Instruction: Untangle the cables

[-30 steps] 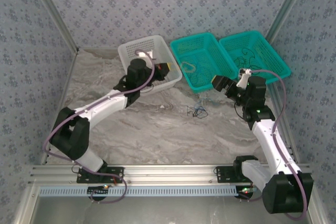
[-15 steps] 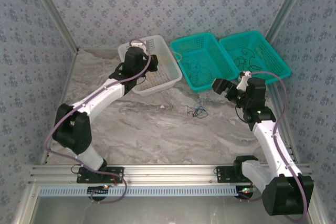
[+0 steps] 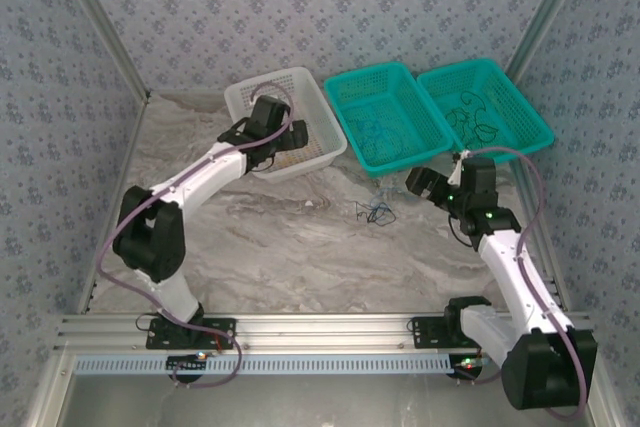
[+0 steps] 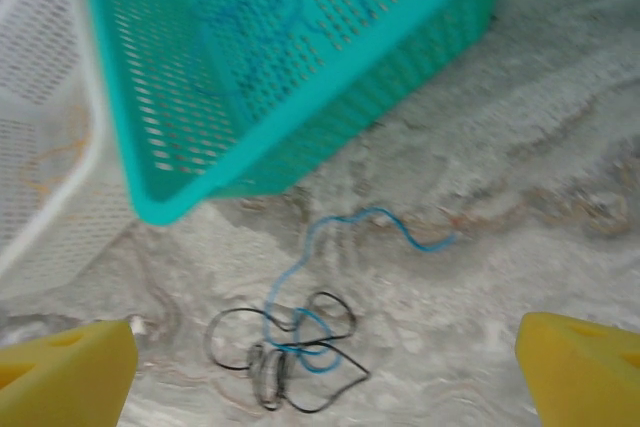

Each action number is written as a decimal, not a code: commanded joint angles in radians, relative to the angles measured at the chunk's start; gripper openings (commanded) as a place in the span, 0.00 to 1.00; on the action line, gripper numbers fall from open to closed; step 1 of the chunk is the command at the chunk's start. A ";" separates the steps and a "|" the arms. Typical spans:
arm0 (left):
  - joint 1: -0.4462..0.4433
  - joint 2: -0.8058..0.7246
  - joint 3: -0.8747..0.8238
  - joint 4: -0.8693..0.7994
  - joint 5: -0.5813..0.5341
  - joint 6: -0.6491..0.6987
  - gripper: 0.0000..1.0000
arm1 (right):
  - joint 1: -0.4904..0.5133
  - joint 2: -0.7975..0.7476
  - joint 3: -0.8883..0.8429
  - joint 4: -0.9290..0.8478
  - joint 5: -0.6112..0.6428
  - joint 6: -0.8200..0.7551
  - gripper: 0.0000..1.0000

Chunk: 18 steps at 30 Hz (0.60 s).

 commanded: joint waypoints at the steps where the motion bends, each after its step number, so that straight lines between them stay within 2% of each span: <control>1: -0.009 -0.111 -0.057 0.061 0.006 -0.002 0.99 | 0.003 0.077 -0.025 -0.031 0.088 -0.010 0.96; 4: -0.009 -0.151 -0.108 0.125 0.032 -0.018 0.99 | 0.006 0.175 -0.014 -0.006 0.077 -0.013 0.76; 5: -0.009 -0.161 -0.124 0.148 0.039 -0.023 0.99 | 0.007 0.209 -0.006 0.011 0.063 -0.014 0.73; 8: -0.009 -0.177 -0.149 0.188 0.052 -0.033 0.99 | 0.021 0.310 0.017 0.065 0.050 -0.037 0.71; 10: -0.008 -0.178 -0.153 0.193 0.054 -0.036 0.99 | 0.043 0.374 0.040 0.079 0.109 -0.050 0.70; 13: -0.009 -0.180 -0.155 0.193 0.054 -0.037 0.99 | 0.055 0.475 0.061 0.118 0.177 -0.069 0.64; 18: -0.009 -0.183 -0.161 0.189 0.054 -0.033 0.99 | 0.055 0.570 0.084 0.187 0.188 -0.074 0.55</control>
